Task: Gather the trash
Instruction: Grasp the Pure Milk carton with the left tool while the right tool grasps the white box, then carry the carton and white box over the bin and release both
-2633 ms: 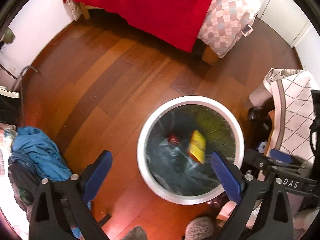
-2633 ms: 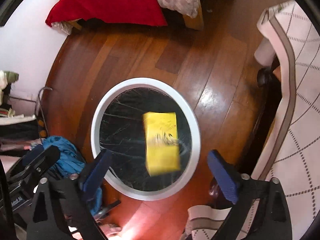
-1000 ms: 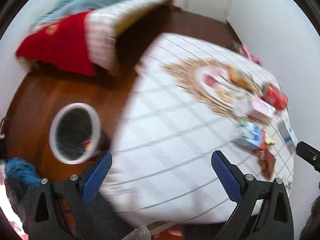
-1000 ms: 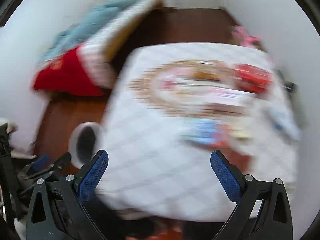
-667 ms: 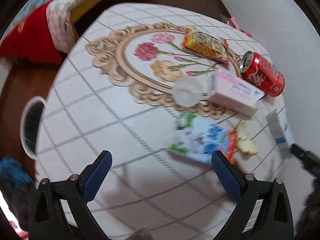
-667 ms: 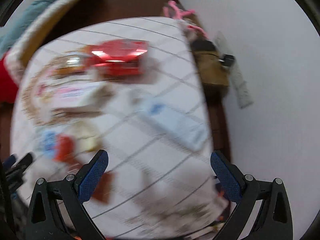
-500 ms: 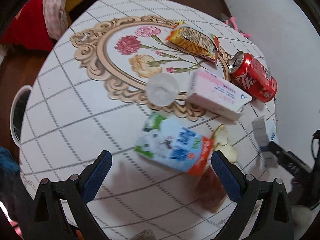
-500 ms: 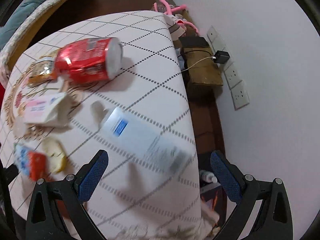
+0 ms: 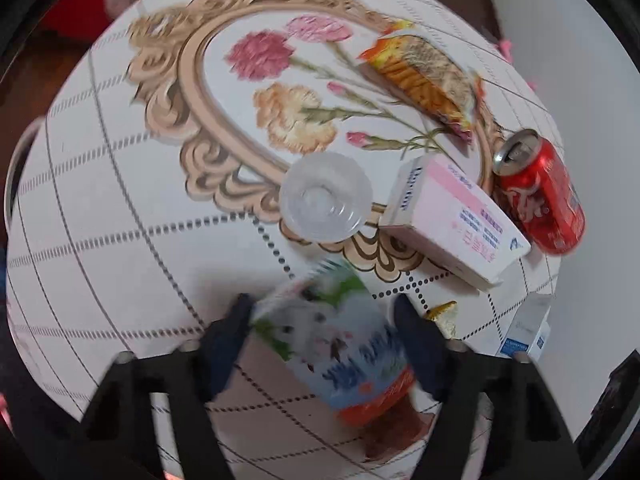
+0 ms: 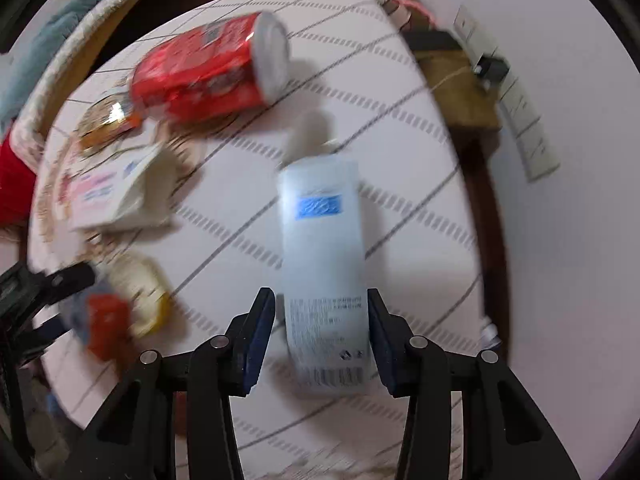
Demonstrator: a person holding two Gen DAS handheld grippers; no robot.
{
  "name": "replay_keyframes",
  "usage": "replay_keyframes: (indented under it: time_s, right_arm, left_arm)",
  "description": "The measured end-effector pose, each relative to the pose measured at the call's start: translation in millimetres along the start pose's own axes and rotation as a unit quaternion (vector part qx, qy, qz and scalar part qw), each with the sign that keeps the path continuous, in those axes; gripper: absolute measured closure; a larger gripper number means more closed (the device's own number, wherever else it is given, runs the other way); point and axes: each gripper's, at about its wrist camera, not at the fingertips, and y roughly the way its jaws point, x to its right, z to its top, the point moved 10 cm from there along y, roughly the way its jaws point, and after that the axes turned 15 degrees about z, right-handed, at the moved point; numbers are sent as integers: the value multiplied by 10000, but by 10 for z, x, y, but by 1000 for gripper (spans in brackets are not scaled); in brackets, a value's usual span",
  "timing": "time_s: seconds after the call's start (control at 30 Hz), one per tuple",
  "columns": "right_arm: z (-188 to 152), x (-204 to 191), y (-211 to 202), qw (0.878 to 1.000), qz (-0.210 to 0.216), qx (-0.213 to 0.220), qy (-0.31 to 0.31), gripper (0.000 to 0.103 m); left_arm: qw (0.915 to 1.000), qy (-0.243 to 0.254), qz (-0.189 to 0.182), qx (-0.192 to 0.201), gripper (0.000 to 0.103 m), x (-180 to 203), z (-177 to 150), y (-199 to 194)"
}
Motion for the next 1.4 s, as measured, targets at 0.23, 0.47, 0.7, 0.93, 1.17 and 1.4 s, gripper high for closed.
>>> replay_keyframes:
  time_s: [0.23,0.47,0.7,0.93,1.17,1.4]
  right_arm:
    - [-183,-145,30,9995,165,125,233,55]
    - [-191,-224,25,9993,116,303,167,61]
    - [-409,-251,-26,9992,58,328,241,45]
    - [-280,-277,21,9968,-182,690,352,49]
    - [-344,-498,-182,9946,-265,1001,38,67]
    - [-522,-1191,-724,9875,190,1470,-538,67]
  left_arm:
    - [9769,1769,881,812,43,-101,73,-76]
    - [9371,2793,1659,1275,43,-197,133,-67]
    - [9541,2560,1249,920,40,-510,-79,43]
    - [9595,2212,1209,1255,55,-720,-166,-61]
    - [9574,1929,1070,1865,55,-911,-320,-483]
    - [9522,1568,744,2512,55,-1292,-246,-1332]
